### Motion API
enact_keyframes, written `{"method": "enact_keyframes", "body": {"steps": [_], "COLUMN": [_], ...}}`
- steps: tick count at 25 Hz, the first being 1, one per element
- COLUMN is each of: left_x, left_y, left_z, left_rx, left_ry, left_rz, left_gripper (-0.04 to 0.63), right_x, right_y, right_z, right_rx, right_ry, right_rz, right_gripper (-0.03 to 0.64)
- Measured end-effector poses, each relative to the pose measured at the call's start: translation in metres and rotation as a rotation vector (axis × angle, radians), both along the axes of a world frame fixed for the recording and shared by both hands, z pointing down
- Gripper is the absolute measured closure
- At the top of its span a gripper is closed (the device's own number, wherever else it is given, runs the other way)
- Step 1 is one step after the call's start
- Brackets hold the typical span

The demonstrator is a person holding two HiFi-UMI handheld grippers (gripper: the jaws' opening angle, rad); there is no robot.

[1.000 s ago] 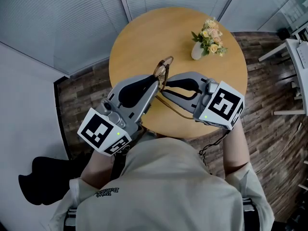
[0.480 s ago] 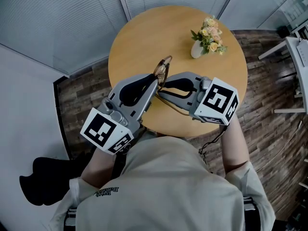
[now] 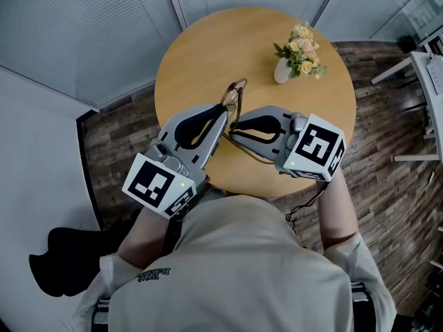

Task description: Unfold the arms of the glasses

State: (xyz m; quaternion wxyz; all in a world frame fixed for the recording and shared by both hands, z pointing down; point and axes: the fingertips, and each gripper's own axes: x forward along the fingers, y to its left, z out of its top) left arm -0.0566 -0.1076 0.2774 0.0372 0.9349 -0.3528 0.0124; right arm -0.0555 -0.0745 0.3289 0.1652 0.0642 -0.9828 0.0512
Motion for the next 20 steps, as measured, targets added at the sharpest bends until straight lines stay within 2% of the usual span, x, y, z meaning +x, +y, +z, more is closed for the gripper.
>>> {"method": "enact_keyframes", "body": {"steps": [7, 11, 17, 20], "left_x": [-0.016, -0.019, -0.02, -0.018], "left_y": [-0.01, -0.014, -0.016, -0.015], "left_z": [0.009, 0.015, 0.024, 0.029], "left_rx": [0.035, 0.032, 0.042, 0.032], "left_ry": [-0.093, -0.109, -0.177, -0.186], "left_rz": [-0.051, -0.073, -0.08, -0.066], "left_gripper": [0.557, 0.557, 0.557, 0.557], "right_x": [0.015, 0.03, 0.048, 0.053], "right_y": [-0.001, -0.001, 0.001, 0.0], "right_z": [0.002, -0.003, -0.031, -0.046], "right_rx": [0.013, 0.032, 0.049, 0.078], "right_ry": [0.015, 0.01, -0.071, -0.099], "right_rz": [0.028, 0.055, 0.104, 0.121], "right_gripper": [0.561, 0.561, 0.563, 0.563]}}
